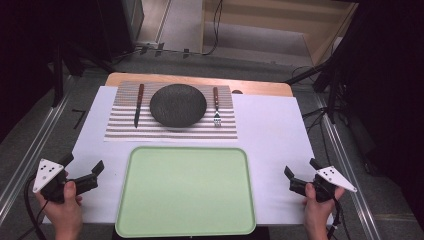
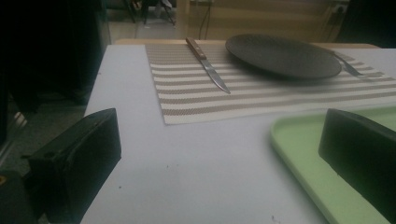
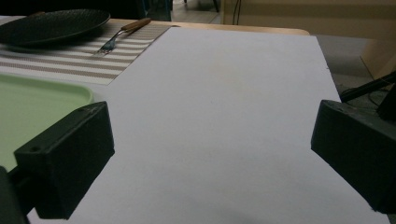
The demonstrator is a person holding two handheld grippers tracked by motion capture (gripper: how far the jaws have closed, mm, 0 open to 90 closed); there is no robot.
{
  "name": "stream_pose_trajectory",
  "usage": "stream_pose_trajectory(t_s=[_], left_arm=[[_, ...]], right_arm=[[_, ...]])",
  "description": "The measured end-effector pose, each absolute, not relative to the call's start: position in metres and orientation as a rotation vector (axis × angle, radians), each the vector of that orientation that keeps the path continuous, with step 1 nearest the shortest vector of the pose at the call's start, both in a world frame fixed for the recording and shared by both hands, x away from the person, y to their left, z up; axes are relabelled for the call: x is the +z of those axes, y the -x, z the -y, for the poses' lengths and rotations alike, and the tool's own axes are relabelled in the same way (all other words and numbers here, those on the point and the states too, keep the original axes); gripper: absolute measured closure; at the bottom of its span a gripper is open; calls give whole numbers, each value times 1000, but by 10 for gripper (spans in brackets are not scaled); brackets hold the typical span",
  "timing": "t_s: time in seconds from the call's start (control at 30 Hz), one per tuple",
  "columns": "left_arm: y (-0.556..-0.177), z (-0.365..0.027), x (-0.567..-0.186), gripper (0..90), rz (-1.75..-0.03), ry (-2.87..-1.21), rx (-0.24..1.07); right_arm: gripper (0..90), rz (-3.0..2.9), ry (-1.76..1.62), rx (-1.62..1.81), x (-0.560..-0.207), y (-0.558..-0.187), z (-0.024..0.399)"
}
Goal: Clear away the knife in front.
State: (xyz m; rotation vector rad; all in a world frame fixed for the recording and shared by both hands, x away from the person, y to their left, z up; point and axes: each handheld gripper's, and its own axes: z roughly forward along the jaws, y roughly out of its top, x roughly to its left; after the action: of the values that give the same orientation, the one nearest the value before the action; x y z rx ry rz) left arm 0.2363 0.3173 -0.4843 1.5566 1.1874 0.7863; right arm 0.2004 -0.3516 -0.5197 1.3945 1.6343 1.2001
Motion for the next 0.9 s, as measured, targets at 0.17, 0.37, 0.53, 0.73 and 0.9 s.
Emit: stream_pose_trajectory(t_s=[0.17, 0.37, 0.53, 0.73, 0.9], left_arm=[[-242, -311, -474, 0, -1149, -1580, 771], [-256, -303, -455, 0, -1117, -1608, 773], [-268, -299, -445, 0, -1115, -1602, 764], [-289, -291, -428, 0, -1097, -1618, 769], [-308, -283, -418, 0, -1082, -1639, 774]], right_arm=[[0, -1643, -1386, 1198, -520, -201, 350], [0, -1645, -1382, 1200, -520, -200, 350], [0, -1645, -1378, 1207, -520, -200, 350], [0, -1644, -1378, 1212, -521, -200, 350], [0, -1647, -1375, 1214, -521, -200, 350]])
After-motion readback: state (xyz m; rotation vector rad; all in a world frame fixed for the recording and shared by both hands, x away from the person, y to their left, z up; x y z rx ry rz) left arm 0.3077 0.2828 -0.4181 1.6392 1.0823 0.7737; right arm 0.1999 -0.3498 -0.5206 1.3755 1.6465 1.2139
